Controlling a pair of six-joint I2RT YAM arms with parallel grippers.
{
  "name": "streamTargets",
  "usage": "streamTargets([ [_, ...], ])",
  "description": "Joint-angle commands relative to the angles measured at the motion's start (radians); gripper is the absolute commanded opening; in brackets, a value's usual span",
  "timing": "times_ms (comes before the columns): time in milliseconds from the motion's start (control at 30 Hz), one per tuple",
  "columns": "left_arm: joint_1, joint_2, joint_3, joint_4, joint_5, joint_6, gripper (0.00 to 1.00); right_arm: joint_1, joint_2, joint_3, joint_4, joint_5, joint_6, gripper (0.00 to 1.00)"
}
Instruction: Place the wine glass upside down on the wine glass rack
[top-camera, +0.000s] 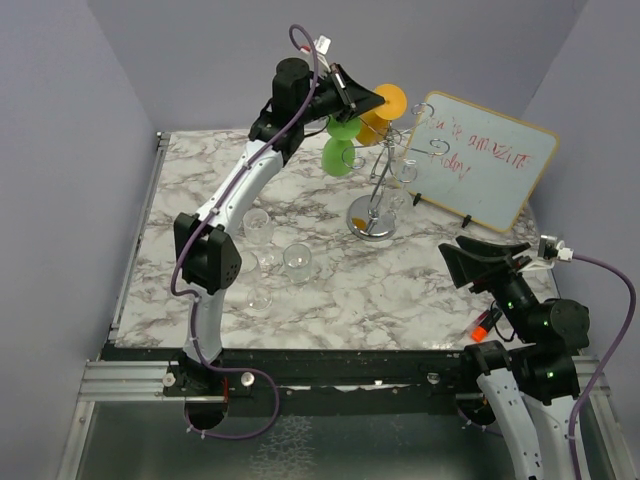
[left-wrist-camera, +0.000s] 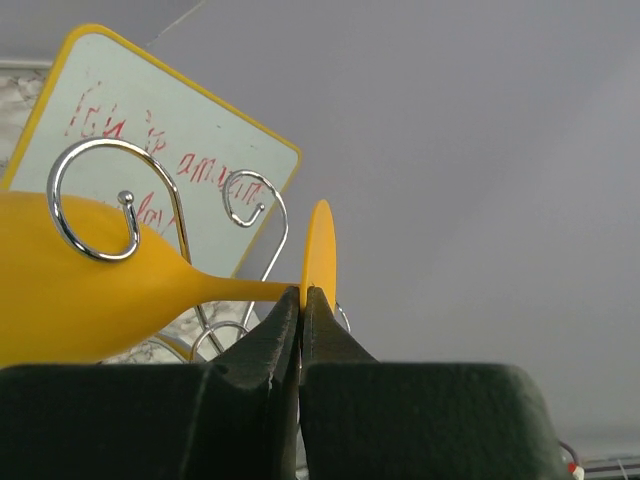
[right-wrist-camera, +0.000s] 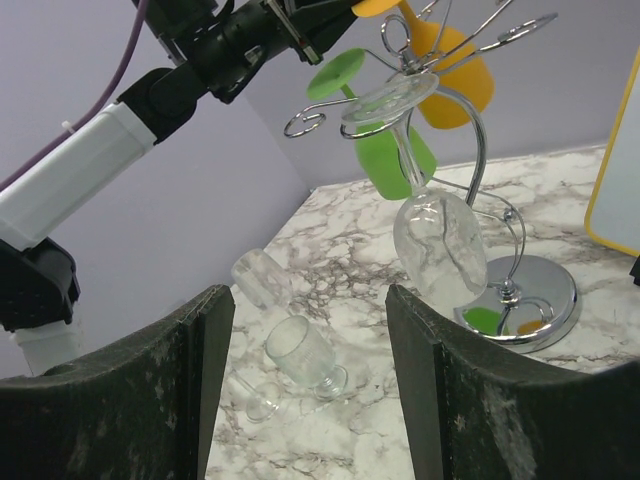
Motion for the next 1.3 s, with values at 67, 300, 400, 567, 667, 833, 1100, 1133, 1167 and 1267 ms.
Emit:
streamTargets([
  [67,0.000,0.057,0.103,0.029,-0.041,-0.021,0.00,0.001,-0.014,0.007,0.002,0.019,0.007,0.67],
  [300,-0.003,0.092,0.166,0.039,-0.074,-0.072,0.00,0.001,-0.012,0.013,0.008,0.023,0.014,0.67],
  [400,-0.003,0.111,0.193,0.036,-0.090,-0.074,0.00,0.002,-0.012,0.014,0.008,0.023,0.013,0.67],
  [567,-0.001,0.135,0.216,0.039,-0.112,-0.074,0.00,0.002,-0.013,0.018,0.001,0.022,0.020,0.67],
  [667,0.002,0.145,0.225,0.037,-0.132,-0.070,0.00,0.001,-0.018,0.017,-0.001,0.023,0.026,0.67],
  [833,0.015,0.149,0.222,0.025,-0.185,-0.050,0.00,0.001,-0.024,0.018,-0.005,0.022,0.033,0.67],
  [1100,0.028,0.166,0.234,0.023,-0.196,-0.055,0.00,0.002,-0.032,0.019,-0.008,0.018,0.045,0.67],
  [1133,0.030,0.170,0.238,0.025,-0.191,-0.058,0.00,0.002,-0.033,0.020,-0.008,0.018,0.046,0.67],
  [1167,0.031,0.175,0.240,0.027,-0.187,-0.062,0.00,0.001,-0.033,0.020,-0.007,0.018,0.047,0.67],
  [1267,0.033,0.185,0.242,0.039,-0.170,-0.077,0.00,0.001,-0.033,0.021,-0.008,0.019,0.050,0.67],
])
